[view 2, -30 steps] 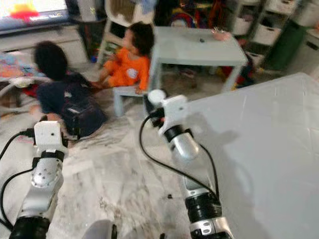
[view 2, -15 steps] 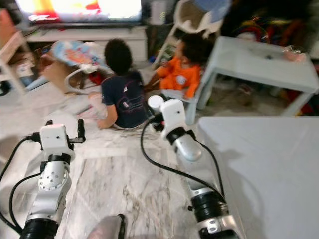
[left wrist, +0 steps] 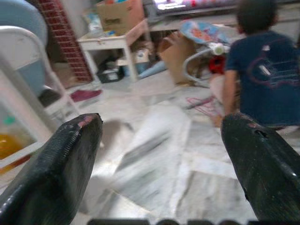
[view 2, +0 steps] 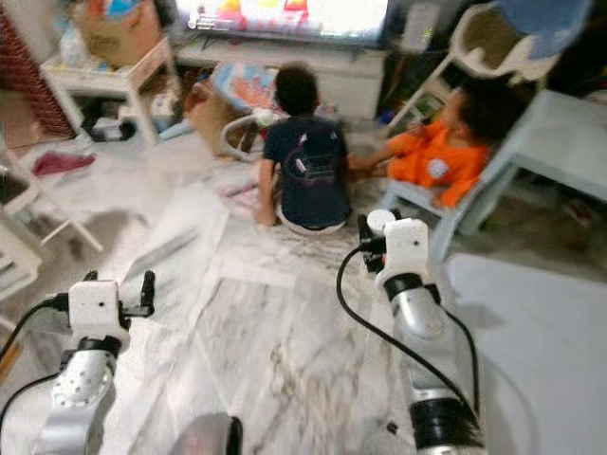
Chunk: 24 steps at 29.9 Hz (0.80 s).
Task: Restocking fridge
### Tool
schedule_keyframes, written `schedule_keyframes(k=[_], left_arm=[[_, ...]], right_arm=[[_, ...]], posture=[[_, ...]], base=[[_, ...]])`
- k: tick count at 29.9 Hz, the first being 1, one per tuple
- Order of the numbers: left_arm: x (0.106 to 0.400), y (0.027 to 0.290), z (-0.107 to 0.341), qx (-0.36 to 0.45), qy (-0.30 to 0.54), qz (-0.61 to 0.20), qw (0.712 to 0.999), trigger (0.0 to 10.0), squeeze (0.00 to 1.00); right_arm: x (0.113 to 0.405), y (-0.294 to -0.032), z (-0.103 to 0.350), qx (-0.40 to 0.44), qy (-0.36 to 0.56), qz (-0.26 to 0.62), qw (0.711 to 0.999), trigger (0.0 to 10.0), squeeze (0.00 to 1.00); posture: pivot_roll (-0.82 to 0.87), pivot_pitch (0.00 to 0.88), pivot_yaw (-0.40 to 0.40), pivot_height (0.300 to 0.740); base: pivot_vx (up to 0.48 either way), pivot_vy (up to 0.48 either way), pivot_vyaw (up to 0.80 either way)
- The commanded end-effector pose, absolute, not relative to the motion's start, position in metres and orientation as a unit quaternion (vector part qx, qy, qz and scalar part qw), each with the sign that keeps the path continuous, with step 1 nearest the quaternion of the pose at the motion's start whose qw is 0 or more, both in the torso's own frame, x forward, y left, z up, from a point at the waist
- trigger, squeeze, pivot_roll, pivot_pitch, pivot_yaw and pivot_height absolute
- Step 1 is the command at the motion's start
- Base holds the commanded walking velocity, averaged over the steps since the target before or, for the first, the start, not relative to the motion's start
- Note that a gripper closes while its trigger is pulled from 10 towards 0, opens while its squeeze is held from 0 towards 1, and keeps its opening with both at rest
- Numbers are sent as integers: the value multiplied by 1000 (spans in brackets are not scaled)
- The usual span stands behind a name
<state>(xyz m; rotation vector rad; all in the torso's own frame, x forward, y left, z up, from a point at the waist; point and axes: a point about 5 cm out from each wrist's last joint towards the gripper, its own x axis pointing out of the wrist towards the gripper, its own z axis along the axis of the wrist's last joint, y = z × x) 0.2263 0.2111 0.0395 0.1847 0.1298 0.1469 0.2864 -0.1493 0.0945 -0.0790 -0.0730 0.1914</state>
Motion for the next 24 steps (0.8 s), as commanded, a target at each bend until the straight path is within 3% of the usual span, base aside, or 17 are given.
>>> schedule_keyframes(k=[1,24], left_arm=[[230,203,40,88,60,60,992,10000,0],[258,206,57,84,22,80,993,10000,0]], right_arm=[[286,-154,98,-47,-48,92,993,10000,0],[300,-139,107,-63,-65,139,986,10000,0]], posture=[[1,0,-5,740],[15,0,-40,740]], base=[[0,292,781],[0,480,707]])
